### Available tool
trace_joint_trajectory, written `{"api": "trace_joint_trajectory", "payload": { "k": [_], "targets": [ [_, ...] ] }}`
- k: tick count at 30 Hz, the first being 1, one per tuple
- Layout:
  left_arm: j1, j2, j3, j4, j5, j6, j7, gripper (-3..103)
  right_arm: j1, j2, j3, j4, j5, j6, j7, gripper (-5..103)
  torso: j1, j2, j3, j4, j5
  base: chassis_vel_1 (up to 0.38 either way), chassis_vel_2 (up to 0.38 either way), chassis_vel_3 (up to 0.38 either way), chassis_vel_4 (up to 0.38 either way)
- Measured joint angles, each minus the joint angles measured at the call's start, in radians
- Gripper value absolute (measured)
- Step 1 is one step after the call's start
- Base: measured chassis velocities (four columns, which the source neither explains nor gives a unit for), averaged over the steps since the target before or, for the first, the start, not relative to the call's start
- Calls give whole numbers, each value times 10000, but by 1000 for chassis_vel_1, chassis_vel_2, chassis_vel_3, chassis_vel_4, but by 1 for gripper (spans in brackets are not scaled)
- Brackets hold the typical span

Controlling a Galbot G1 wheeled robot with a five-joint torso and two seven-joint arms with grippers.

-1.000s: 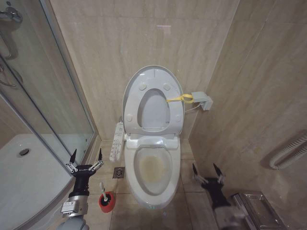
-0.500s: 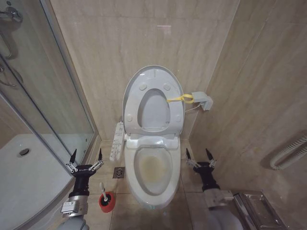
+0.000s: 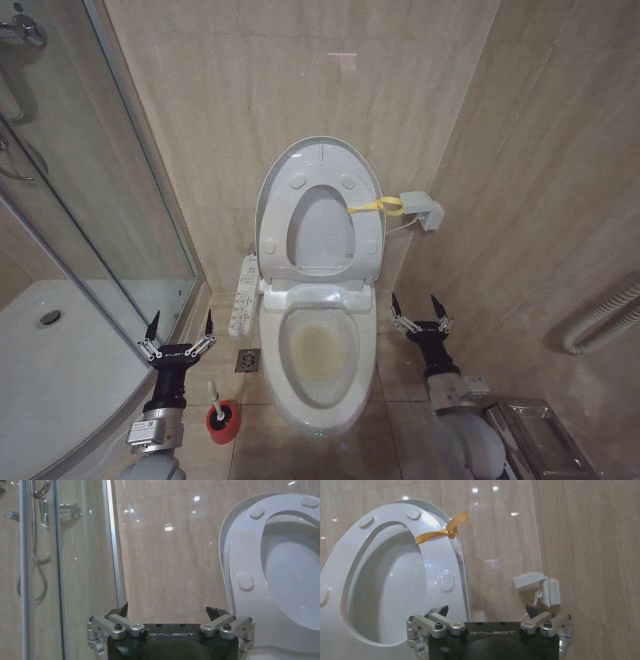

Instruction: Open the toilet lid, clean the toilet bowl with a toilet brush, close the toilet lid, and flush.

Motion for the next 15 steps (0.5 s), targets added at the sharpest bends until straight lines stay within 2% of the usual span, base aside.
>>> {"api": "trace_joint_trajectory", "payload": {
  "k": [6, 15],
  "targets": [
    [1, 0, 0, 0, 0, 0, 0, 100, 100, -60, 11, -76, 50, -29, 34, 100, -2, 1, -1, -1, 0, -91, 70, 64, -78],
    [-5, 1, -1, 0, 0, 0, 0, 100, 475, -28, 51, -418, -337, 185, 408, 100, 14, -4, 6, 3, -1, -145, 150, 157, -145]
  ]
}}
